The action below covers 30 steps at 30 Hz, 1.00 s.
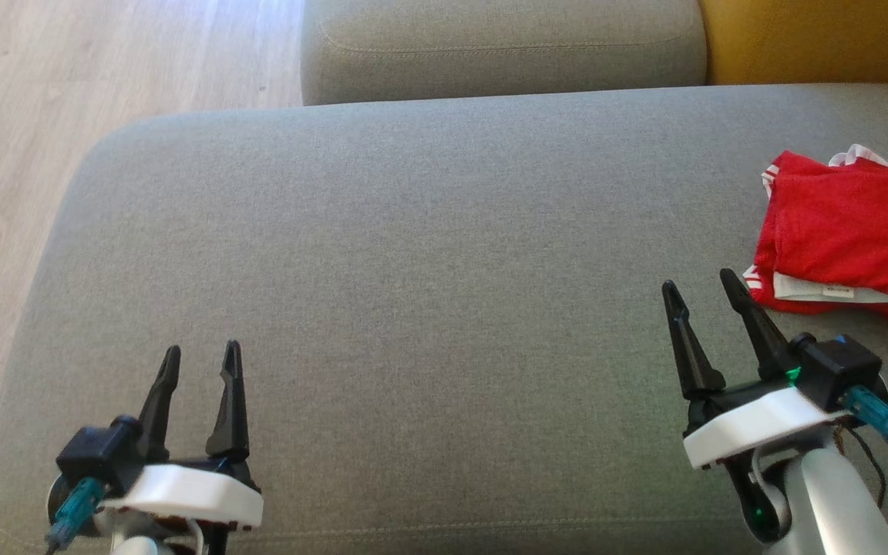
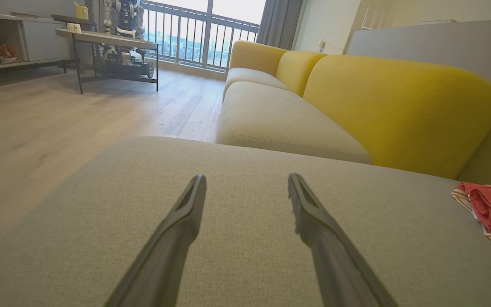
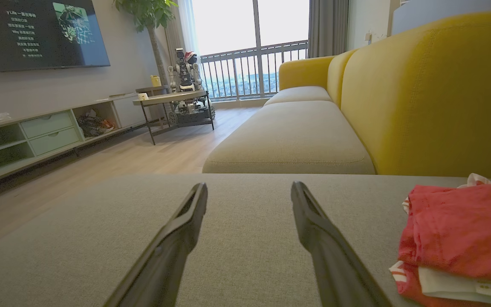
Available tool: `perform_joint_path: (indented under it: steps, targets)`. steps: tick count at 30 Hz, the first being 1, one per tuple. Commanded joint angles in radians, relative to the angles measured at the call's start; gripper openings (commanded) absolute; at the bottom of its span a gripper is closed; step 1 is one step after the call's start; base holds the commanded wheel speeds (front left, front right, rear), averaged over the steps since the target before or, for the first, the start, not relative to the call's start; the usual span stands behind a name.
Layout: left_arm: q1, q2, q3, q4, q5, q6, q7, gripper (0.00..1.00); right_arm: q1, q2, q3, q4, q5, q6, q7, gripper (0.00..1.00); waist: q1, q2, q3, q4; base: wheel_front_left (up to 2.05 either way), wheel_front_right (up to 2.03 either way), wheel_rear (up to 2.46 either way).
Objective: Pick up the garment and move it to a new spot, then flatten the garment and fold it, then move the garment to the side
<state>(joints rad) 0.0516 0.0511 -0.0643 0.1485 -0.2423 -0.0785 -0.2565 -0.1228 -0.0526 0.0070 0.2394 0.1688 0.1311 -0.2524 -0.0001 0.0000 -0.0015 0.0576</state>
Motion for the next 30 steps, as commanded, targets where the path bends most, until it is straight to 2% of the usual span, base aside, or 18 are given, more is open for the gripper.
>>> perform_joint_path:
  steps: [1,30]
  targets:
    - [-0.037,-0.001,0.029,-0.033,-0.008,0.006,-0.005,1.0,-0.017,0.002,0.025,-0.04,0.007,0.0,-0.009,1.0,0.0001,0.0,0.001,0.0,0.0,0.0,0.0]
    - [-0.035,-0.001,0.017,-0.053,-0.058,-0.016,-0.005,1.0,-0.018,0.002,-0.002,-0.059,0.012,0.0,-0.009,1.0,0.0001,0.0,0.011,-0.013,0.0,0.0,0.0]
